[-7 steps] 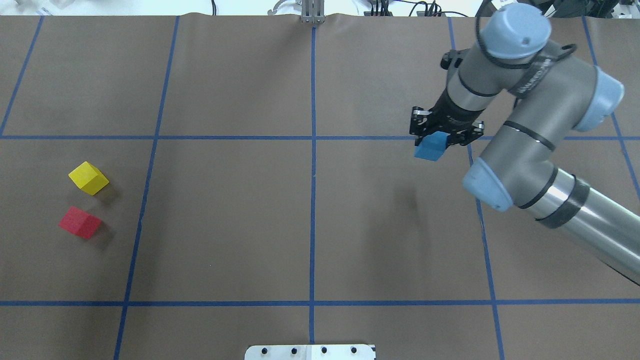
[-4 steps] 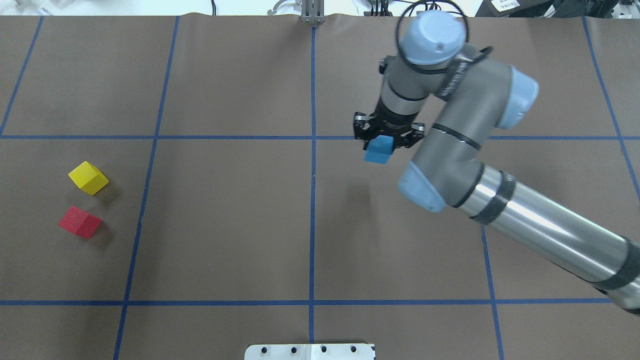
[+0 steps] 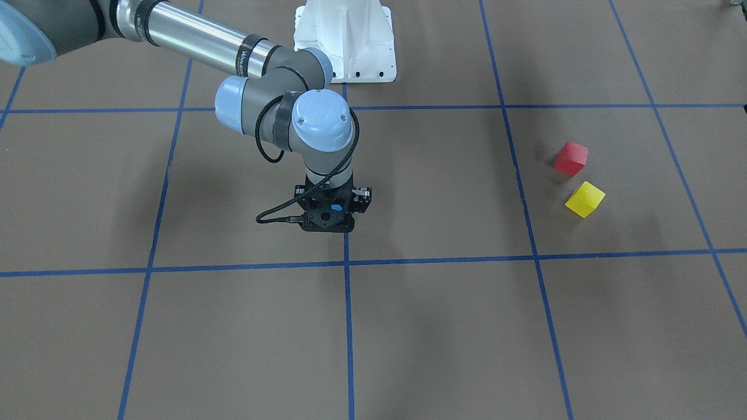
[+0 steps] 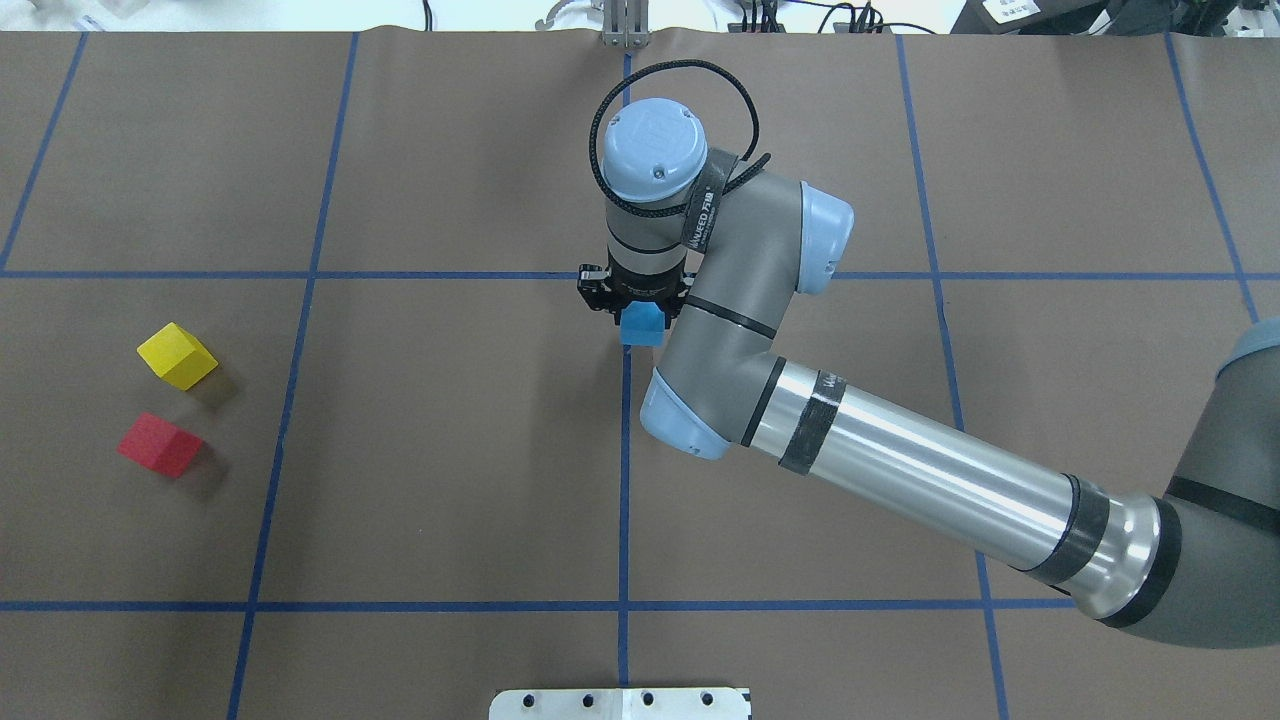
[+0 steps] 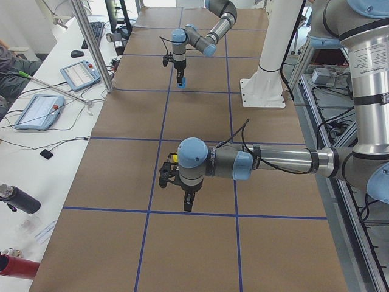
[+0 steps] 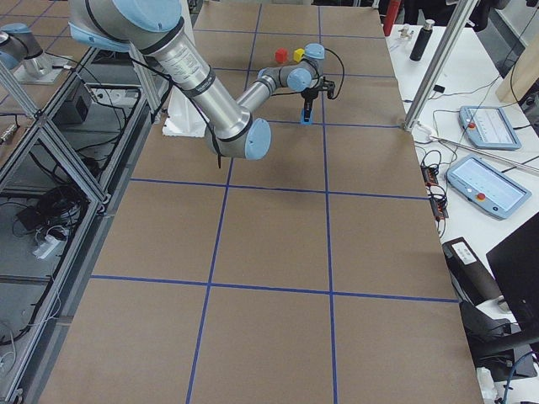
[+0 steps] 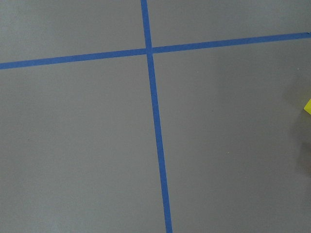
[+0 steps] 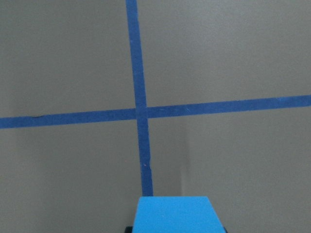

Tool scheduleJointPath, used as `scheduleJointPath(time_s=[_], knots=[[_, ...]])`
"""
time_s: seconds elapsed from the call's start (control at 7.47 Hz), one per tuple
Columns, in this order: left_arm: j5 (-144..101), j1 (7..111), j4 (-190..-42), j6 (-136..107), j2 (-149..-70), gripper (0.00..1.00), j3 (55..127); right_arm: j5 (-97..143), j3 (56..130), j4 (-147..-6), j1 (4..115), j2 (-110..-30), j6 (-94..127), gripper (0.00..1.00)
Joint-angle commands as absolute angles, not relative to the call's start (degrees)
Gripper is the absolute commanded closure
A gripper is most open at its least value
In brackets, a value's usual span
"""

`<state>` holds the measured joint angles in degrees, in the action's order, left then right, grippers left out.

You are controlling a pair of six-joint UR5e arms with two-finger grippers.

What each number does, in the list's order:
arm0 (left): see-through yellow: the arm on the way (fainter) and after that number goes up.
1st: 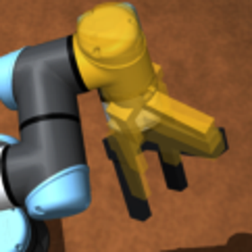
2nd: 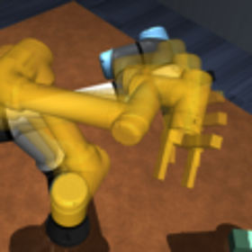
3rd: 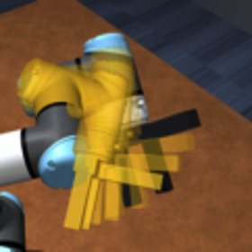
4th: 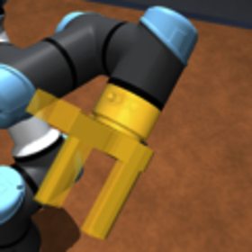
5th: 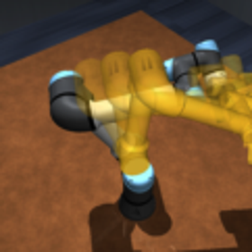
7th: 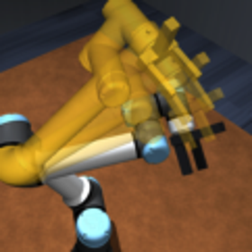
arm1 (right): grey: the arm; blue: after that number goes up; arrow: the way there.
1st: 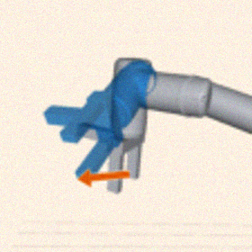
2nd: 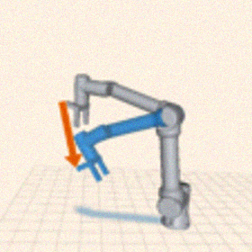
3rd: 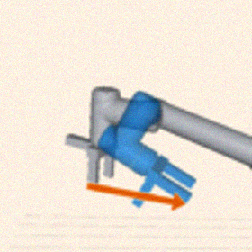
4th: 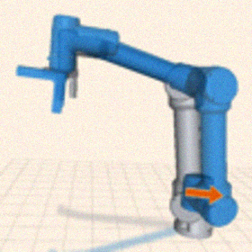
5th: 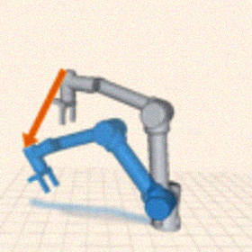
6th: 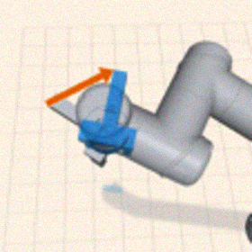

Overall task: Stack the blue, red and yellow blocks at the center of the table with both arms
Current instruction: 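Carry the blue cube with the right gripper to the table center, then lower the blue cube onto the center and open the right gripper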

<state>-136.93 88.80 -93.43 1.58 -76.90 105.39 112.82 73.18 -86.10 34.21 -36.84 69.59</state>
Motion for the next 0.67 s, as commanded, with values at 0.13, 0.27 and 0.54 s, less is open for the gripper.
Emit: scheduleJointPath(time_s=[0.13,0.27,0.54], knots=[[-137.02,88.77,-93.43,1.58,-76.9,0.0,105.56,111.98,70.06,-82.47,33.05,-36.56,70.14,1.0],[-136.93,88.86,-93.43,1.58,-76.9,0.01,105.47,111.97,69.53,-82.01,32.87,-36.39,70.14,1.0],[-136.93,88.86,-93.43,1.58,-76.9,0.0,105.47,111.97,68.65,-82.0,32.7,-35.51,69.53,1.0]])
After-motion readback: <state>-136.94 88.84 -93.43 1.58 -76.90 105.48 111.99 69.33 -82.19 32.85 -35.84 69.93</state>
